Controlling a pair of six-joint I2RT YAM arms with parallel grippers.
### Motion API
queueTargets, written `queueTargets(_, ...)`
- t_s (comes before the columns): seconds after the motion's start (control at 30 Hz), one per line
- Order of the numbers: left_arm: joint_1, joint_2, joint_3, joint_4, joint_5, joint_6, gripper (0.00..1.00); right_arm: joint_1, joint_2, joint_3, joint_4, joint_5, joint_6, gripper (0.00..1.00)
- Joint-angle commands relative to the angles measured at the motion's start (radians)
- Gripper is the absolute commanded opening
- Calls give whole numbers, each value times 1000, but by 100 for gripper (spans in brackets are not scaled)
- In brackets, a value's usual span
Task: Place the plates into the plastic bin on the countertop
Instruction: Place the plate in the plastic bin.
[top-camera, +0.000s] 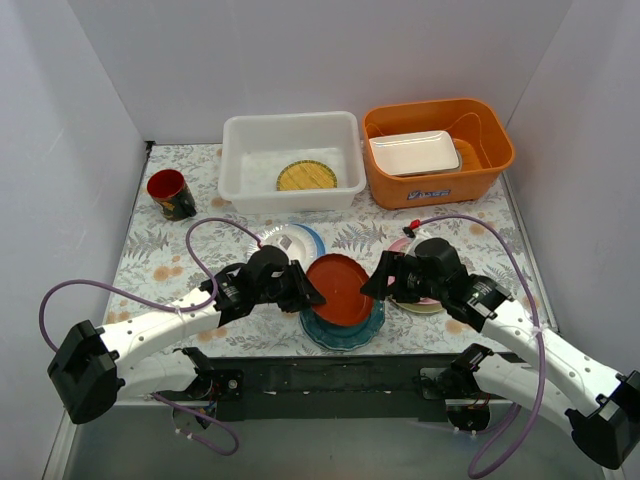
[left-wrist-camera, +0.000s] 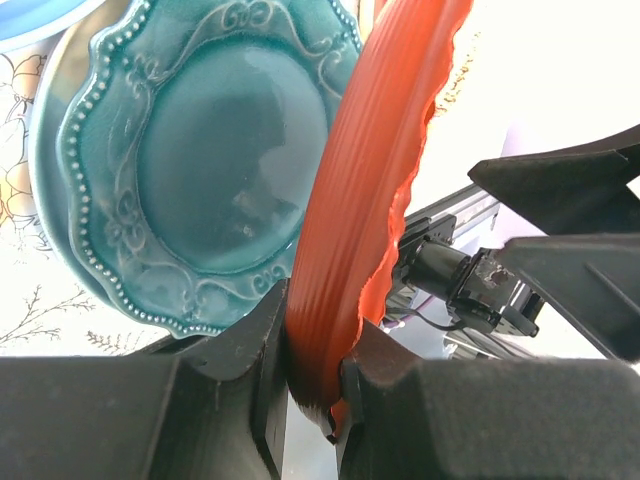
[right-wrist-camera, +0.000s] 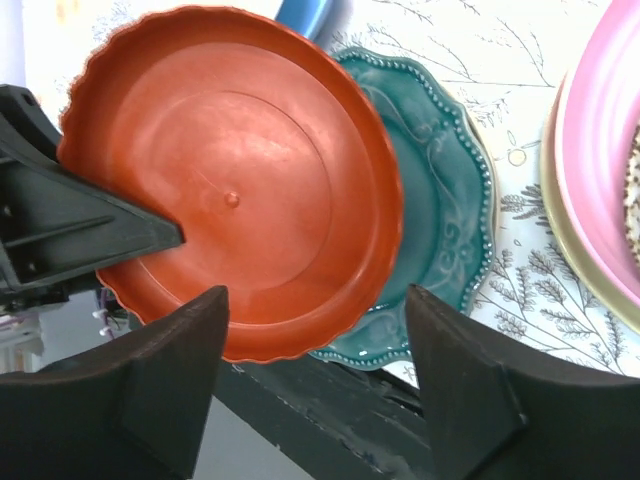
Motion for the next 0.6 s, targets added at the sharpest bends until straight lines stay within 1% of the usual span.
queueTargets(0.0, -3, -35, -5, -7, -24, -1, 0, 6, -37, -19, 49, -13, -12, 83)
queueTargets(0.03, -3, -37, -4, -10, -25, 1, 0, 5, -51, -20, 52, -13, -15, 86)
queueTargets(0.23, -5, -26, 1, -11, -22, 3, 0, 5, -71, -37, 46, -8, -22, 91)
queueTargets(0.57, -5, 9, 47, -30, -36, 29, 0, 5, -105, -58, 57, -20, -35, 96)
